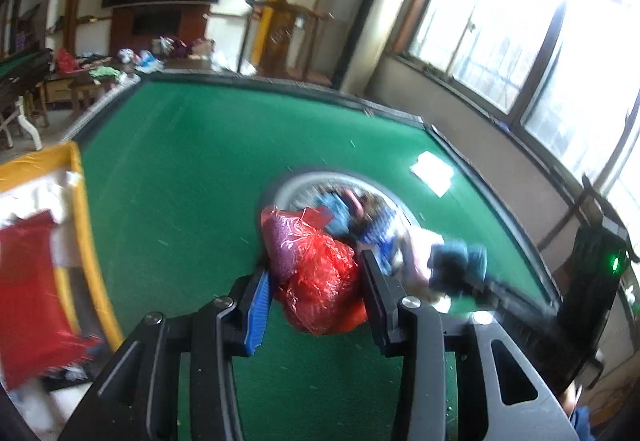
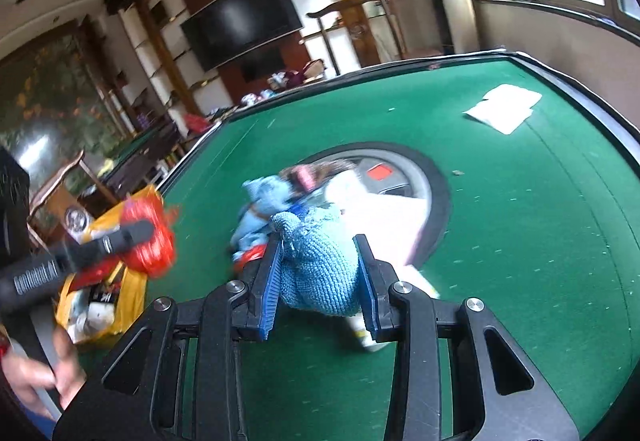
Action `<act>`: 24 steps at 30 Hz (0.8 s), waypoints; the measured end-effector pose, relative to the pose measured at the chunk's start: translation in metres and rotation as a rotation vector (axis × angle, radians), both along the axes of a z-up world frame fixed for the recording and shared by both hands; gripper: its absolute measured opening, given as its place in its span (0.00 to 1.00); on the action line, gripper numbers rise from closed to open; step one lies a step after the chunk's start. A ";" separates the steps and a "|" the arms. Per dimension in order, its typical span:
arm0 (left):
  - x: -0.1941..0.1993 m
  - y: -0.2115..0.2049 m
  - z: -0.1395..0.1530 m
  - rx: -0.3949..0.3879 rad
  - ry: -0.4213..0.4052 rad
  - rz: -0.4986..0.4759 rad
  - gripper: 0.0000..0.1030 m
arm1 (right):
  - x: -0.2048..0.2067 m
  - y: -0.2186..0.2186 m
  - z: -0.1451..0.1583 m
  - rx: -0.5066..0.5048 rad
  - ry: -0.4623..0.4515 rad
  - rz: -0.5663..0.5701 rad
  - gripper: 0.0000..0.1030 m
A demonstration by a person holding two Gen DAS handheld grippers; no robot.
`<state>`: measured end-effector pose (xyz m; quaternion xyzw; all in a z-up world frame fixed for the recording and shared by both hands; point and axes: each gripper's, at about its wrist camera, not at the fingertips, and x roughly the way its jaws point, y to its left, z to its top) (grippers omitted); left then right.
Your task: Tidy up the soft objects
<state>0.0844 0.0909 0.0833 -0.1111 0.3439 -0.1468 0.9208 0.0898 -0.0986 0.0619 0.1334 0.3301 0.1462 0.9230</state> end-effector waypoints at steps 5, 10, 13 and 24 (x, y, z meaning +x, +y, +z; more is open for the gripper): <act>-0.002 0.059 0.015 -0.025 -0.042 0.138 0.40 | -0.010 0.050 0.006 0.021 0.027 0.126 0.33; -0.006 0.125 0.015 -0.024 -0.051 0.310 0.40 | -0.013 0.109 0.017 0.017 0.046 0.263 0.33; -0.009 0.166 0.008 0.002 -0.039 0.419 0.40 | -0.012 0.151 0.025 0.014 0.054 0.346 0.33; -0.002 0.252 -0.023 0.041 0.093 0.650 0.40 | -0.017 0.280 0.017 0.027 0.102 0.564 0.33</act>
